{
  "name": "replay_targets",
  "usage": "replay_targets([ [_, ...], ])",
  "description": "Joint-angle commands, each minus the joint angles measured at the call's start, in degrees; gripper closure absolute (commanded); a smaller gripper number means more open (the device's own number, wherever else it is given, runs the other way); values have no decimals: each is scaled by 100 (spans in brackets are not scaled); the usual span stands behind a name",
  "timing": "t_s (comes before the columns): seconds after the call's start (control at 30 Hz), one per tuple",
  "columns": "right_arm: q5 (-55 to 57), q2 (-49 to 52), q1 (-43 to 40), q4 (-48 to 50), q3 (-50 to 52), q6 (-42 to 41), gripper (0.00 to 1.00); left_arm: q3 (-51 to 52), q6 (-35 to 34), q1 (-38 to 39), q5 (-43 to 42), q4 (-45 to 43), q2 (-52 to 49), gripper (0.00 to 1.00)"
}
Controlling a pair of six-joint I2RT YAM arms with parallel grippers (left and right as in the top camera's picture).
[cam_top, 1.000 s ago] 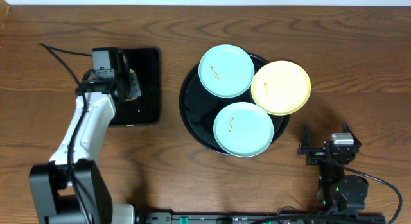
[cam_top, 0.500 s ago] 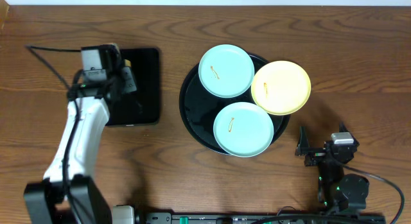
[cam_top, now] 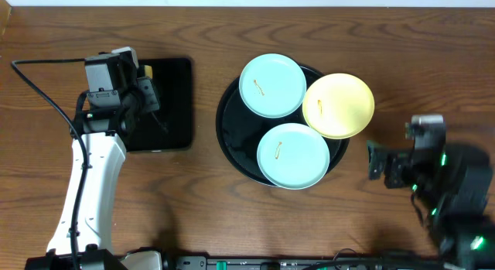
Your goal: Clean dirty plates on tray and stack at the side
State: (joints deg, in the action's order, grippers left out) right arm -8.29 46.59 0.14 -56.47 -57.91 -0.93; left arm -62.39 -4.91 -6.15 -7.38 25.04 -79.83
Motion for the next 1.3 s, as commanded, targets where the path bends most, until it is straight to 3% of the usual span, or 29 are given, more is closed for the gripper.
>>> replay_targets([
  [0.0,-291,1115,59,-1078,-1515,48,1,-94,-247,-4,-13,9,-22,92],
  [0.2,-1285,2522,70,-2404,-3121,-52,1,-94,-310,-4,-15,144,-109,93],
  [0.23,-1379,2625,70,-2382,-3123,-127,11,-94,-308,-4,-13,190,-140,93],
  [0.33,-1215,2924,140,-2302,-3021,-433,25,-33,-308,-4,-7,238,-214,92],
  [0.5,-1067,3331,501,-2033,-2505,-704,36,142,-306,-4,33,94,-498,92],
  [0.7,-568,3453,852,-1355,-1296,-1399,36,155,-308,-4,28,20,-894,92],
  [1.03,-459,3467,1248,170,90,-2208,49,153,-308,-4,28,-24,-890,93],
  [1.2,431,3536,1657,752,603,-2920,51,153,-308,-4,28,17,-890,93],
  [1.27,442,3560,1790,994,732,-3014,57,153,-308,-4,28,26,-890,92],
])
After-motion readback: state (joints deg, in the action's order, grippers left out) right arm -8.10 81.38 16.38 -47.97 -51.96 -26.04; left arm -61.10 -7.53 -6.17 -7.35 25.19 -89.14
